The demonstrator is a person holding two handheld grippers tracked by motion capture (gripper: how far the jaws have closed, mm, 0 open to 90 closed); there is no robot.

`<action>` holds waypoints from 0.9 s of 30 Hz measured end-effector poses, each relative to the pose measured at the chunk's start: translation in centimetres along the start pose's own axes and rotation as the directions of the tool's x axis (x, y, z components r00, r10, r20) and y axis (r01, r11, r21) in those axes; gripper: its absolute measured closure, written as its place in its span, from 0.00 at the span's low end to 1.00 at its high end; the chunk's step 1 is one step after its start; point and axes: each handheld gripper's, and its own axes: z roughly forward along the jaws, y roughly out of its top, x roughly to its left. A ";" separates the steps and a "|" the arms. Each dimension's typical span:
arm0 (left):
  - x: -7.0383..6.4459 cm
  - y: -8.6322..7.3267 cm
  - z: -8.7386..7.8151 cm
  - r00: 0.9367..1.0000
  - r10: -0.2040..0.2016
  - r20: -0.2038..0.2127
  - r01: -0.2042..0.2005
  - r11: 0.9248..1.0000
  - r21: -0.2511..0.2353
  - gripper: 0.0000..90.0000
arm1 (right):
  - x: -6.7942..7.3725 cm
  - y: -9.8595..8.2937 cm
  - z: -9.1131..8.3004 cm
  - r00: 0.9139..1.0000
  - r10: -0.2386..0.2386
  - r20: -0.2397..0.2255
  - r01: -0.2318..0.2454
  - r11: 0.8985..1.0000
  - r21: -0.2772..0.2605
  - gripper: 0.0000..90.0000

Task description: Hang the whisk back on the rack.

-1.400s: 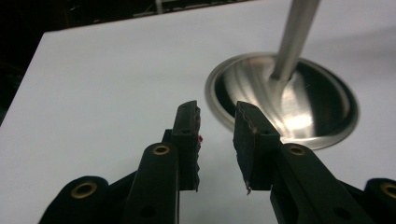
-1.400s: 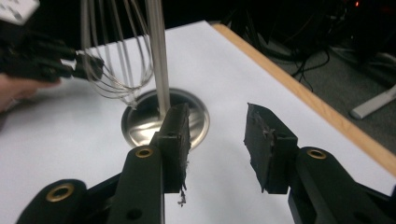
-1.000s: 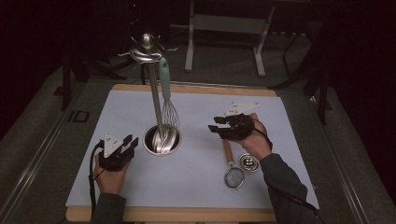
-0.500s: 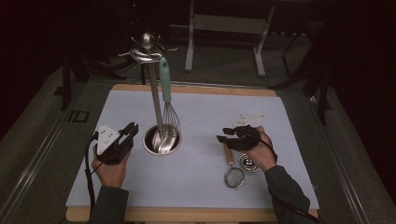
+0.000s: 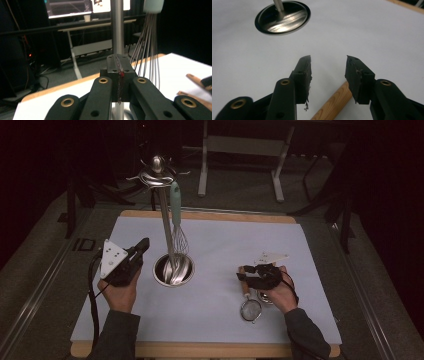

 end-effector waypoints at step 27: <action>0.0 6.4 0.0 0.997 -0.046 0.056 0.060 0.958 -0.279 1.00 | -1.5 -2.6 -0.6 0.992 0.122 0.031 -0.121 0.992 -0.049 0.61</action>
